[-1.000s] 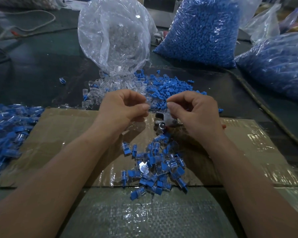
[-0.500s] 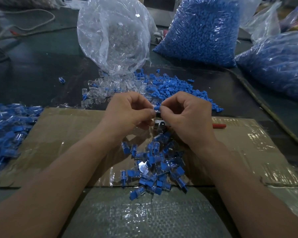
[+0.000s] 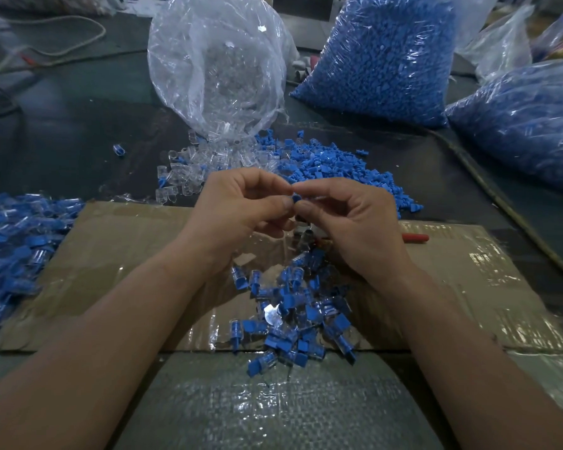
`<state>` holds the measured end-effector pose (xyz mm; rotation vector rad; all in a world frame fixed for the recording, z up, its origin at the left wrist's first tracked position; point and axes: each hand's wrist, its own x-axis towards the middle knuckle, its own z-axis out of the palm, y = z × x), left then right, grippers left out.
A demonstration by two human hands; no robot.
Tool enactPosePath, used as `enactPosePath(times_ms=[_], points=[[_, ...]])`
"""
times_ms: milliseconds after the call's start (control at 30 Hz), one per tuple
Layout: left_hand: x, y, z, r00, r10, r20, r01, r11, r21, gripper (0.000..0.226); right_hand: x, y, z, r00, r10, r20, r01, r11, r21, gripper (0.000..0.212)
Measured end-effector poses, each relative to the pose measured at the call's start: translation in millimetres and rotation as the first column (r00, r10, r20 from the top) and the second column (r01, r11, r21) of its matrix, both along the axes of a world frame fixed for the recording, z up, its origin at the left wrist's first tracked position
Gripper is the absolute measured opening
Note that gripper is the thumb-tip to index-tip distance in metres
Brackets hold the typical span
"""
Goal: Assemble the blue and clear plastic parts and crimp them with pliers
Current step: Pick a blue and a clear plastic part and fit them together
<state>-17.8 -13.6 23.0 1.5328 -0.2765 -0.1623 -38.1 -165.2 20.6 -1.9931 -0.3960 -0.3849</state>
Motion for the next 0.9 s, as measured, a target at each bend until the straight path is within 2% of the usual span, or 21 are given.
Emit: enactPosePath(times_ms=[133,267,367,600,900], points=[[1.9,0.3,-1.6,1.000,0.009,-0.002,-0.009,1.000,0.000,0.016,-0.6,-1.0,-0.9,0.999,0.040,-0.004,-0.040,0.999,0.019,0.031],[3.8,2.1,-2.0,0.998,-0.028,-0.061,0.026,0.999,-0.031,0.008,-0.4,-3.4,1.2,0.993,0.110,-0.048,-0.109,0.994,0.014,0.034],[2.6,2.1,-1.8,0.995,-0.058,-0.081,0.055,0.998,-0.042,0.012,-1.1,-4.9,1.7,0.994,0.110,-0.013,-0.110,0.994,-0.009,0.030],[4.5,3.6,-3.0,0.985,-0.113,-0.130,0.098,0.988,-0.118,0.005,-2.2,-6.8,1.8,0.995,0.075,0.066,-0.072,0.997,-0.042,0.032],[5.7,3.7,-4.0,0.982,-0.131,-0.136,0.114,0.986,-0.124,0.011,-2.8,-7.1,3.3,0.997,0.057,0.043,-0.053,0.996,-0.071,0.028]])
